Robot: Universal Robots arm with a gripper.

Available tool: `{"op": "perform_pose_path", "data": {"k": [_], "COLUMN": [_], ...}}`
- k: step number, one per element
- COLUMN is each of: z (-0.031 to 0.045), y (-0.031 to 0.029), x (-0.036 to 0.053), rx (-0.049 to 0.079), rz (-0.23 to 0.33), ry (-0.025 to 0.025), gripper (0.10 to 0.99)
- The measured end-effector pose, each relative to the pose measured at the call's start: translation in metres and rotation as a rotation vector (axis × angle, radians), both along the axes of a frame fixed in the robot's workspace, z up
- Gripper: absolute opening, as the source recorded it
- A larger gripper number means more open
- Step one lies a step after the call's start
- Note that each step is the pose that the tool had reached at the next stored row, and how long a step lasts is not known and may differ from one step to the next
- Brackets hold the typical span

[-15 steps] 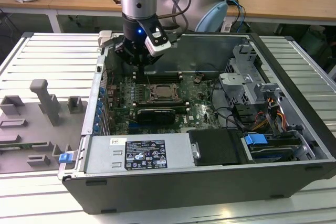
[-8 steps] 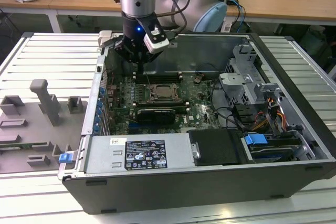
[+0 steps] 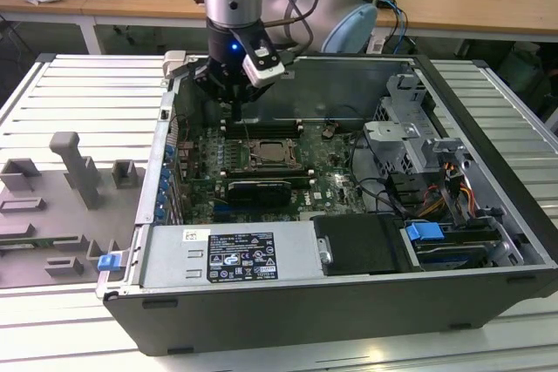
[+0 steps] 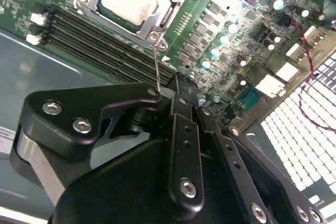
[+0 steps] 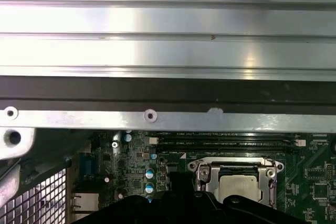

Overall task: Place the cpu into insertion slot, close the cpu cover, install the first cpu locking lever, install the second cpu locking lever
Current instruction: 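Install the first cpu locking lever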

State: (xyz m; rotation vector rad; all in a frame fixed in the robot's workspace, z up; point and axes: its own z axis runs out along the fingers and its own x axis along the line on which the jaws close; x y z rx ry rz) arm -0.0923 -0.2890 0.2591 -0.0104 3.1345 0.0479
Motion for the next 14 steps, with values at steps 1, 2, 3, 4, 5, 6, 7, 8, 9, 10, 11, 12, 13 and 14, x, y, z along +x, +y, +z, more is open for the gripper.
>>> {"op": "perform_pose_path", "data": {"k": [1,2,3,4,5,6,7,8,9,10,11,12,13,14], "z": [-0.0001,-0.0003,-0.0004,-0.0007,-0.0009,-0.0011,-0.0015,-0.0019,-0.0025,-0.0029,-0.0039,-0.0043,-0.0051,-0.0057], "y": [0.0000,0.0000,0.0000,0.0000,0.0000,0.0000,0.0000,0.0000,0.0000,0.0000,0.0000,-0.0002,-0.0001,-0.0001], "x": [0.0034,0.0061,0.0091,0.0127,0.0171,0.0209,0.0262,0.0297,0.0336,0.0359,0.0378,0.0383,0.0388,0.0391], "rx": [0.000,0.000,0.000,0.000,0.000,0.000,0.000,0.000,0.000,0.000,0.001,0.008,0.030,0.041], "rz": [0.000,0.000,0.000,0.000,0.000,0.000,0.000,0.000,0.000,0.000,0.000,0.000,0.000,0.000], "ry": [0.0005,0.0010,0.0015,0.0021,0.0029,0.0036,0.0048,0.0058,0.0069,0.0072,0.0074,0.0078,0.0074,0.0074], "gripper": [0.106,0.106,0.106,0.106,0.106,0.106,0.106,0.106,0.106,0.106,0.106,0.106,0.106,0.106]}}
